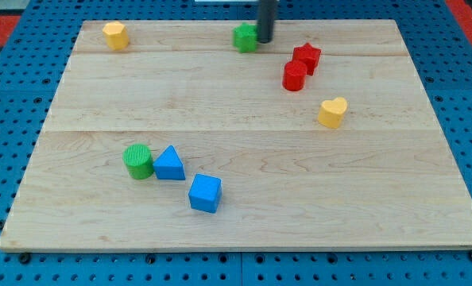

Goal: Place the red blocks in a diagonal line

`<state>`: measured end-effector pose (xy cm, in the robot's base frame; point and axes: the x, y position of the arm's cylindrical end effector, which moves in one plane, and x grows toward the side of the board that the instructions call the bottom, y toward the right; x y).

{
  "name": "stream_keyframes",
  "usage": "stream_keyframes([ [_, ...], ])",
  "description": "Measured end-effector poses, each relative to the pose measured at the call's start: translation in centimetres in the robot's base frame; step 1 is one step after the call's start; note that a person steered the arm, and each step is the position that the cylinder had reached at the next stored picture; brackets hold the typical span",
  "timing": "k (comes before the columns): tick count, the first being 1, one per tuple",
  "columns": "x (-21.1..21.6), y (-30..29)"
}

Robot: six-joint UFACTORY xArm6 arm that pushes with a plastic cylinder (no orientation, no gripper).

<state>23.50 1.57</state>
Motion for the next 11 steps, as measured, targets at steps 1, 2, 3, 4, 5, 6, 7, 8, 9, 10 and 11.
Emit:
stream_keyframes([
  [1, 0.3, -2.8],
  [2, 0.4, 0.7],
  [3, 0.2, 0.7],
  [4, 0.1, 1.0],
  [5, 0.1, 2.1],
  [6, 0.1, 2.1],
  [7, 0.3, 2.7],
  [8, 4.2, 9.3],
  [9, 3.3, 13.8],
  [10, 4.8, 14.3],
  [11, 13.0, 7.2],
])
